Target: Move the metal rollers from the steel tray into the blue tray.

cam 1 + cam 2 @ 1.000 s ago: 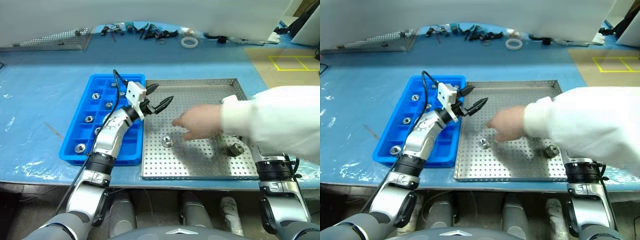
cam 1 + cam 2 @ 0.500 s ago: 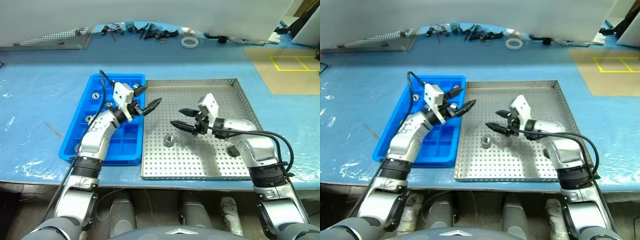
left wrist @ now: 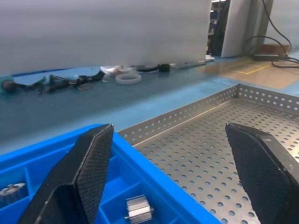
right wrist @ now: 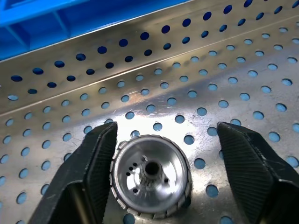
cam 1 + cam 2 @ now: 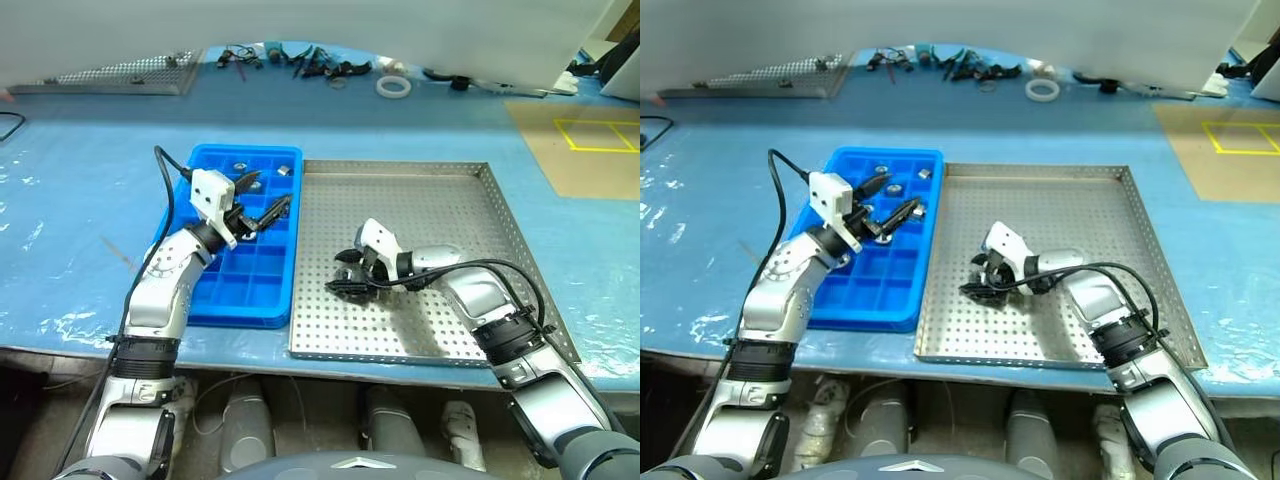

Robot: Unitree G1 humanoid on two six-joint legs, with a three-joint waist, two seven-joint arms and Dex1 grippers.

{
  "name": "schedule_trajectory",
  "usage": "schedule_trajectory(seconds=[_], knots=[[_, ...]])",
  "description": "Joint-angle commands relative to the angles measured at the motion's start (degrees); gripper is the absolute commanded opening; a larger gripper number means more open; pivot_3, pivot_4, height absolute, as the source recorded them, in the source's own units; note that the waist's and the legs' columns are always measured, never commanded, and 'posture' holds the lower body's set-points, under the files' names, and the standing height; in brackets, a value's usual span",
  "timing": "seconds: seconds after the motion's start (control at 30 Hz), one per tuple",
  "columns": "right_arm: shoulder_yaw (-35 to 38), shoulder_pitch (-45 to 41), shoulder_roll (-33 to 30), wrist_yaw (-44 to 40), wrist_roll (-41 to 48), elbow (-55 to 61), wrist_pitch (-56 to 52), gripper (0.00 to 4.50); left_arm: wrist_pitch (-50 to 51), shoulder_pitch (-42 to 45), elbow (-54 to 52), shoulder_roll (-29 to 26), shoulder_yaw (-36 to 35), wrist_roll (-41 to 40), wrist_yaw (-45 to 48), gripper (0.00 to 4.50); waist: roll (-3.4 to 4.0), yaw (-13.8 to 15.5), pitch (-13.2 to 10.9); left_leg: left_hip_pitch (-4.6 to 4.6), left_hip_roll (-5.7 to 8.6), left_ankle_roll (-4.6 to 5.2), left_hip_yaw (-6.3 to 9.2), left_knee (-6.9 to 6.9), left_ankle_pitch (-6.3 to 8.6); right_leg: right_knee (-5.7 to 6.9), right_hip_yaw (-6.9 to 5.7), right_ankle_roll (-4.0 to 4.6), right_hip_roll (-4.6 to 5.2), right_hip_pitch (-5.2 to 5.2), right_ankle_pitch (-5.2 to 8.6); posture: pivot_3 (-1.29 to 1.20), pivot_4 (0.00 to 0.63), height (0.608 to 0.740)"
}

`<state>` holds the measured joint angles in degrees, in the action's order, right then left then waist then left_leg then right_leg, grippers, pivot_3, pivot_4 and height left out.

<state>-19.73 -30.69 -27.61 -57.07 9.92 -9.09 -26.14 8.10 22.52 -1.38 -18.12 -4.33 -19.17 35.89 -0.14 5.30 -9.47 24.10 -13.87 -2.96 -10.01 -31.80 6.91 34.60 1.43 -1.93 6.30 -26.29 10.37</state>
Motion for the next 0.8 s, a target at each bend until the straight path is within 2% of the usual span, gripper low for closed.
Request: schedule_trajectory(seconds=[0.03,0.1,0.23,0.37,0.5,0.8], knots=[[0.6,-1.5,1.6,-1.8,0.7,-1.9,0.6,2.36,0.5,-0.4,-4.2,-1.2,-2.9,-1.0,-2.3,4.03,0.0,0.2,0.0,0.0,0.0,0.0,0.01,0.0,0.0,0.03,0.0,0.0,0.0,-0.01,0.0,0.18,0.15,0.74],[0.7,-2.9,2.6,-3.0,0.8,-3.2,1.3,1.69,0.9,-1.5,-5.8,-1.5,-4.0,-1.0,-3.6,4.03,-0.01,0.3,0.0,0.02,-0.01,-0.01,0.02,0.0,0.0,0.05,-0.01,0.0,0.0,-0.03,0.0,0.22,0.15,0.74],[1.7,-5.7,5.0,-4.2,1.1,-5.7,2.9,1.68,1.7,-4.4,-9.1,-1.8,-5.8,-0.9,-6.4,4.03,-0.03,0.6,0.0,0.14,-0.01,0.0,0.04,0.05,0.0,0.03,-0.07,0.38,0.0,-0.1,-0.22,0.27,0.15,0.74],[6.9,-12.4,10.7,-4.5,5.5,-9.5,4.4,1.68,2.4,-6.8,-12.0,-1.6,-9.9,-0.8,-12.0,4.03,-0.08,0.7,0.0,0.41,-0.03,-0.03,0.07,0.05,-0.02,0.12,-0.11,0.43,0.0,-0.38,-0.24,0.33,0.15,0.74],[8.3,-16.1,14.9,-5.0,6.5,-12.5,5.3,1.68,3.1,-8.9,-14.3,-1.9,-11.9,-0.4,-15.2,4.03,-0.12,2.3,0.0,0.63,-0.06,-0.06,0.21,0.04,-0.05,0.16,-0.25,0.47,-0.01,-0.55,-0.26,0.38,0.15,0.74],[2.0,-18.3,20.3,-4.9,-1.0,-20.6,11.4,1.68,4.8,-13.6,-19.4,-0.6,-10.8,0.6,-20.0,4.03,-0.12,6.3,0.0,1.15,-0.12,-0.11,0.8,-0.15,-0.08,0.14,-0.91,0.57,0.01,-0.53,-0.2,0.46,0.15,0.74]])
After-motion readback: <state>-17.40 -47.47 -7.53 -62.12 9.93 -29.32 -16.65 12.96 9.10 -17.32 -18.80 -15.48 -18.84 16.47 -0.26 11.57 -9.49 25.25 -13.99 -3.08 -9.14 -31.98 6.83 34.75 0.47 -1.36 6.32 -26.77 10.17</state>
